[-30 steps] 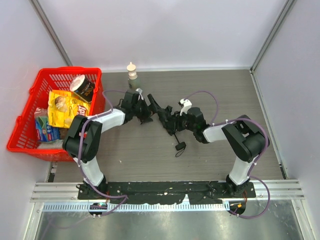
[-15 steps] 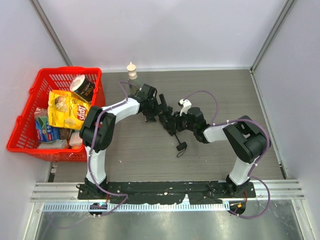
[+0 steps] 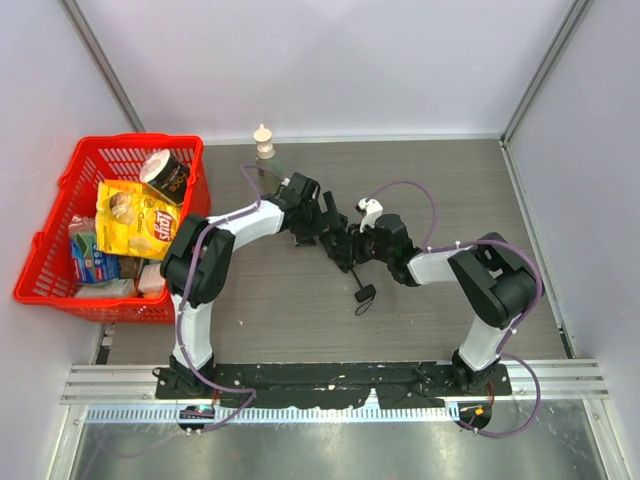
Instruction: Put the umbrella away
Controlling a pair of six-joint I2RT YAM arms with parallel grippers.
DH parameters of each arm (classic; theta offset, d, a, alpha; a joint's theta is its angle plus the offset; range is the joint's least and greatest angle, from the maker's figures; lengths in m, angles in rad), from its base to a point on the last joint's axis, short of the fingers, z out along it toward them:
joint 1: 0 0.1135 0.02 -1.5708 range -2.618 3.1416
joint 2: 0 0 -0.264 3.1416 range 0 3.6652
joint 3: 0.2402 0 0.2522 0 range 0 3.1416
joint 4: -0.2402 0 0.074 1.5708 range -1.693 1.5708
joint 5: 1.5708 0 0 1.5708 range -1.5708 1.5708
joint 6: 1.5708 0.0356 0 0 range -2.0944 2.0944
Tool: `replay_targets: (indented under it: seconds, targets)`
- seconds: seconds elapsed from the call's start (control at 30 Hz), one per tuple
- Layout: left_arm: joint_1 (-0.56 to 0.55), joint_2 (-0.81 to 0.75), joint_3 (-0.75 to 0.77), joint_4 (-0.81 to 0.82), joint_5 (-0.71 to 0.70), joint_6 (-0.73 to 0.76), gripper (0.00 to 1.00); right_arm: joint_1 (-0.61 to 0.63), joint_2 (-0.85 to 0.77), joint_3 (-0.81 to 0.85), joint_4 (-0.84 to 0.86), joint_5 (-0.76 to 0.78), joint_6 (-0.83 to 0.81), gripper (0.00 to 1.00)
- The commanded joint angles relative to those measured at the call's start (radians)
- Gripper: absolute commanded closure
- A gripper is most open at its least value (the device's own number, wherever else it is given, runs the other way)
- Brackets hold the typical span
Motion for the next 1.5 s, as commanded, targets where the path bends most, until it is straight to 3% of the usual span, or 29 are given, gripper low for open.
replay_targets:
  seconds: [0.0, 0.13, 0.3, 0.47, 0.57, 0.7, 1.03, 1.17, 1.37, 1.47]
  targets:
    - [0.022, -0.102, -0.095, 0.062, -0.057, 0.014, 0.00, 0.003, -0.020, -0.011, -0.085, 0.015, -0.050, 0.99]
    - [0.054, -0.125, -0.080, 0.040, -0.046, -0.007, 0.00, 0.003, -0.016, -0.006, -0.080, 0.007, -0.050, 0.99]
    - [0.048, -0.015, 0.064, -0.070, 0.057, -0.057, 0.00, 0.001, -0.012, -0.003, -0.077, 0.002, -0.047, 0.99]
    - [0.036, -0.022, 0.061, -0.004, 0.058, -0.052, 0.00, 0.003, -0.019, -0.002, -0.091, 0.002, -0.055, 0.99]
    - [0.028, -0.002, 0.102, -0.042, 0.026, -0.040, 0.00, 0.003, -0.012, 0.001, -0.089, 0.002, -0.053, 0.99]
    - [0.016, 0.064, 0.206, -0.222, -0.057, -0.026, 0.00, 0.003, -0.011, 0.003, -0.088, -0.002, -0.052, 0.99]
    - [-0.027, 0.114, 0.204, -0.208, -0.101, -0.017, 0.00, 0.001, -0.008, 0.011, -0.096, 0.005, -0.053, 0.99]
    - [-0.027, 0.082, 0.075, -0.098, -0.074, -0.082, 0.24, 0.003, -0.002, 0.009, -0.089, 0.005, -0.041, 0.99]
    - [-0.027, 0.024, -0.095, 0.100, -0.034, -0.133, 0.46, 0.003, 0.020, -0.002, -0.031, -0.036, 0.008, 0.99]
    - [-0.027, 0.018, -0.109, 0.121, -0.037, -0.129, 0.75, 0.004, 0.021, -0.006, -0.030, -0.050, 0.019, 0.99]
